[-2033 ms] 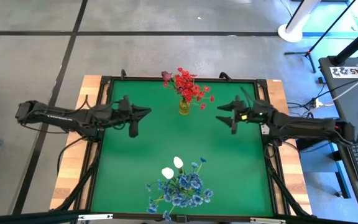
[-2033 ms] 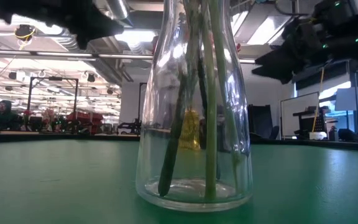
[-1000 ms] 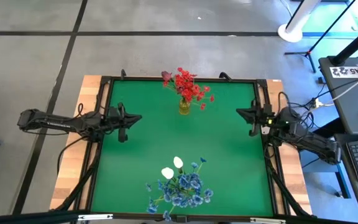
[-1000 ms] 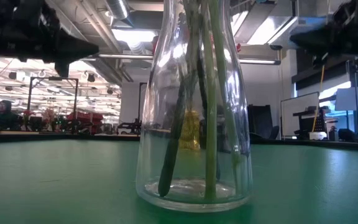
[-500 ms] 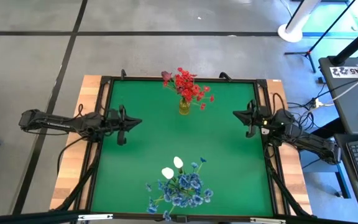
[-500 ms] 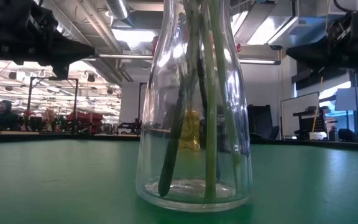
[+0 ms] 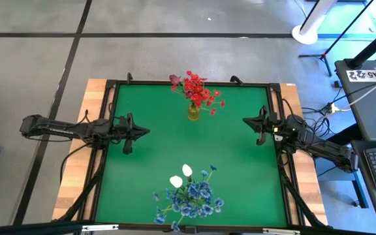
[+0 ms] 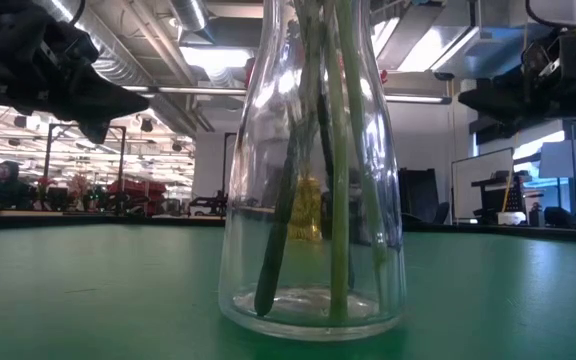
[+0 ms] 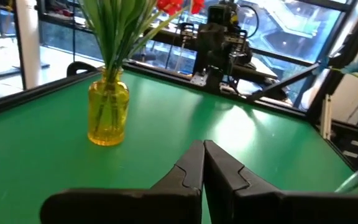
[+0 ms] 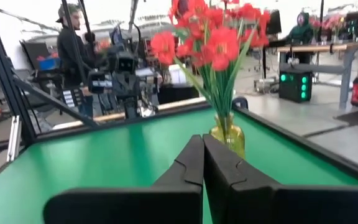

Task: Sort flowers into vase by color
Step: Return to Home Position

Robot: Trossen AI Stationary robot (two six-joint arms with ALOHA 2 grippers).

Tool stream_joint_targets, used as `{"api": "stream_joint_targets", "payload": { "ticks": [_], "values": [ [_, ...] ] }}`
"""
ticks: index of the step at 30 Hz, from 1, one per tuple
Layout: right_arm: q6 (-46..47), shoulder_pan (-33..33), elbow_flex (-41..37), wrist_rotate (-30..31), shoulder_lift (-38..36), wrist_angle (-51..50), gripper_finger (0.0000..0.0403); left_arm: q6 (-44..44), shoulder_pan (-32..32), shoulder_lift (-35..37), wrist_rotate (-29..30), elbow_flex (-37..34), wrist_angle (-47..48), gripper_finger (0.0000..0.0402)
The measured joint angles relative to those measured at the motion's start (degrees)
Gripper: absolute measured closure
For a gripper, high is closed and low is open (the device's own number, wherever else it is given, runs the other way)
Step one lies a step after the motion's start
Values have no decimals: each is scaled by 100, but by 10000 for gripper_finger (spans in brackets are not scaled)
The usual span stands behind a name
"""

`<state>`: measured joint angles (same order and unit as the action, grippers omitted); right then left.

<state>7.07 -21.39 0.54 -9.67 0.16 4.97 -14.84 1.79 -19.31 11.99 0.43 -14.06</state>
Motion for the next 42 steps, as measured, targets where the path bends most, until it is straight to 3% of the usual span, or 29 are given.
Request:
{"api": "stream_joint_targets", "payload": {
  "ticks": [19, 26, 42],
  "values": [
    [-155, 0, -9, -57, 7, -197, 402, 261, 1, 0, -336, 0, 36, 401],
    [-114, -2, -11, 756, 8, -274, 402, 29, -1, -4, 213, 2, 36, 401],
    [-107, -1, -11, 767, 7, -258, 402, 338, -1, -4, 249, 2, 36, 384]
  ]
}}
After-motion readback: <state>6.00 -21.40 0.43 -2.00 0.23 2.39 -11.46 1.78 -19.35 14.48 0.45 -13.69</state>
